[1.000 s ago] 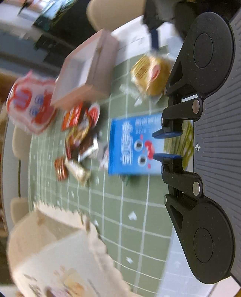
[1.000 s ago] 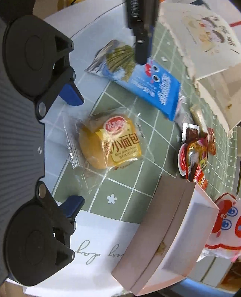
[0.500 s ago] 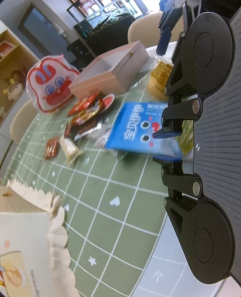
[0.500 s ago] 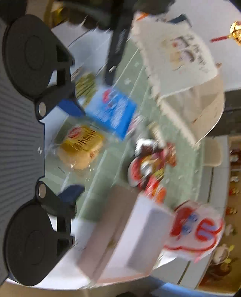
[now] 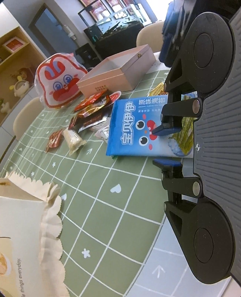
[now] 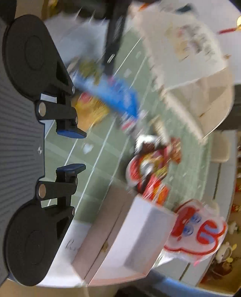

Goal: Organize snacks

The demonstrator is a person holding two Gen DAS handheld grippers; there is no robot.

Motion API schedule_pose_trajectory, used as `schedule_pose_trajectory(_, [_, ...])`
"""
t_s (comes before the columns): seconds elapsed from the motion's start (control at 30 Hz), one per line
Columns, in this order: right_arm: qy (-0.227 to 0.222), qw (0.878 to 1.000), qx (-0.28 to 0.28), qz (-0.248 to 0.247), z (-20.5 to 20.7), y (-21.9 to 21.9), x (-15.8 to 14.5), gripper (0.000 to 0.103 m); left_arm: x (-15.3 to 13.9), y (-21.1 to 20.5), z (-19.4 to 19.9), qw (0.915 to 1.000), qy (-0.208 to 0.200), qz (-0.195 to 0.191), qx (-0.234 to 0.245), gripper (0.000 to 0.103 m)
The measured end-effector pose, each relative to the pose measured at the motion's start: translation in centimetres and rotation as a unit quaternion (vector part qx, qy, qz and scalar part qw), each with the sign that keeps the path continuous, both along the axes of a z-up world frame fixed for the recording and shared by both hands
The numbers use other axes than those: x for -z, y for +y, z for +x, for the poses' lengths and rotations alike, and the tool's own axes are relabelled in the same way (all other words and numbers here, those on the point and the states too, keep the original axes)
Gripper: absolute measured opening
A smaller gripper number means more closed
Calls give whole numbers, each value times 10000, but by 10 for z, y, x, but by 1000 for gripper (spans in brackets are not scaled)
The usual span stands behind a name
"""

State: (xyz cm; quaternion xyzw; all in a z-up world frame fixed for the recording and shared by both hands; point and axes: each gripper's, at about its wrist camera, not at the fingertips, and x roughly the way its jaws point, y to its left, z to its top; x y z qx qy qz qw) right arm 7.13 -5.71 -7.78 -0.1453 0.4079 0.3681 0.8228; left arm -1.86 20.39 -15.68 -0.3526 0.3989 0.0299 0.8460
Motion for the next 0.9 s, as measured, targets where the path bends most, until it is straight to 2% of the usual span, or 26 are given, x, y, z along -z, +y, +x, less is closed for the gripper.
schedule_pose_trajectory(0.1, [54,9989,-388,259,-9,18,-6,30,1,-1,2,9999,2,-109,25,31])
schedule_pose_trajectory(0.27, [99,9984,-552,15,-9,57,22,30,-2,0,-3,10000,35,2,-50,31])
schedule_pose_trajectory(0.53, [-47,9982,-570,-181,-12,53,31,31,9,14,-11,9992,-45,-277,-289,29])
schedule_pose_trajectory(0.67, [-52,9982,-537,-266,-13,53,26,30,8,15,-11,9992,-18,-247,-303,28])
schedule_pose_trajectory(0.8, [-297,9973,-619,264,-18,42,-5,32,2,15,-16,9997,-62,-125,-215,28])
schedule_pose_trajectory(0.9, [-183,9961,-796,337,-14,61,-5,33,6,17,-15,9995,7,-176,-272,28])
